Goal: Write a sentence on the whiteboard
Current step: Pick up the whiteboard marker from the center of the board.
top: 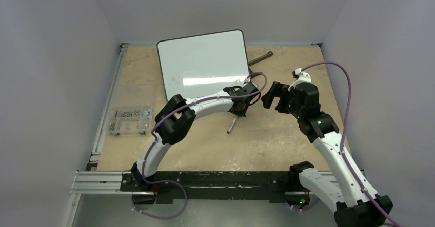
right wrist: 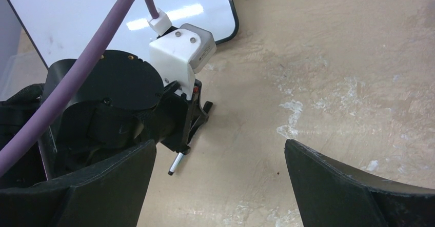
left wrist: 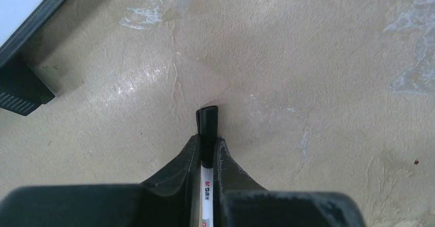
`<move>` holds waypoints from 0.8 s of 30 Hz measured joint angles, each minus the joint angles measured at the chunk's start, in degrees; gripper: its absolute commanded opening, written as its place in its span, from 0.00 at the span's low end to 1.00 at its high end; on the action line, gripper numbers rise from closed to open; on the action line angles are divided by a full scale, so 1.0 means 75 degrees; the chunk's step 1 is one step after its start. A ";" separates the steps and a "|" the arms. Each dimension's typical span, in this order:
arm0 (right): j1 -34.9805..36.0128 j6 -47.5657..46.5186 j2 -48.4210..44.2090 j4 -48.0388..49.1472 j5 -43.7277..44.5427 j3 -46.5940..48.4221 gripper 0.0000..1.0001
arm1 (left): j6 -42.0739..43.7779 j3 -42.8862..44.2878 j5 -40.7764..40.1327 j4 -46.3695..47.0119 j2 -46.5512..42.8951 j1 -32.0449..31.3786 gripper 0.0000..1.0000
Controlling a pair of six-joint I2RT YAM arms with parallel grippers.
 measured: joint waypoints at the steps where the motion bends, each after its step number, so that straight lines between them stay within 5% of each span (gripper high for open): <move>1: 0.0000 -0.0003 0.0000 0.0000 0.0000 0.0000 0.99 | -0.0012 0.0000 -0.0015 0.0009 0.0000 -0.0015 0.00; 14: 0.0000 -0.0026 0.0006 0.0085 -0.0239 -0.0003 0.99 | -0.0111 -0.0565 0.0023 0.0108 -0.0463 -0.0026 0.00; 24: 0.0000 0.0020 -0.0539 0.0749 -0.1227 -0.0271 0.99 | -0.0714 -0.0562 0.0052 -0.0472 -0.1964 0.0000 0.00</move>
